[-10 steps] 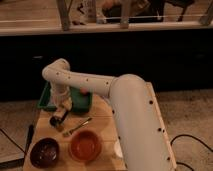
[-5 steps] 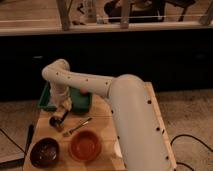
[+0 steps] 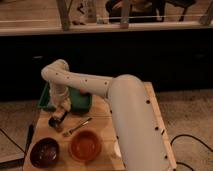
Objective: Place eraser in metal cup
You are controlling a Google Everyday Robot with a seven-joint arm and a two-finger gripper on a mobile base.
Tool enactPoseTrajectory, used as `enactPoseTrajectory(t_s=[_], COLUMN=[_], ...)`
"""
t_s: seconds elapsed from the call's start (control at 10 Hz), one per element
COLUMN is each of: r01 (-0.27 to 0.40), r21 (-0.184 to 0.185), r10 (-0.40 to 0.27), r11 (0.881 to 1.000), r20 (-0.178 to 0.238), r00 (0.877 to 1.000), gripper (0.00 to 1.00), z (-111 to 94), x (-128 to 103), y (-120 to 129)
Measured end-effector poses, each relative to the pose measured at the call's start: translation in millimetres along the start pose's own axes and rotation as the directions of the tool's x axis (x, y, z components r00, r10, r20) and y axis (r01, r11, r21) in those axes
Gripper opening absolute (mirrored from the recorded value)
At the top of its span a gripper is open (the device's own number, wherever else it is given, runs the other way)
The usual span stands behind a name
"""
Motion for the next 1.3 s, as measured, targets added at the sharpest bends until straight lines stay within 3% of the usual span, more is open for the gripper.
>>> enactPoseTrajectory(t_s=[0.8, 1.3], r01=[0.047, 0.119], r21=[-0.001, -0.041], r10=[-0.047, -0.122], r11=[0.999, 0.992], r20=[-0.061, -0.07], r00=[0.997, 0.99], gripper=[0.03, 0.03], z=[-22, -15], x=[-13, -51], y=[-17, -37])
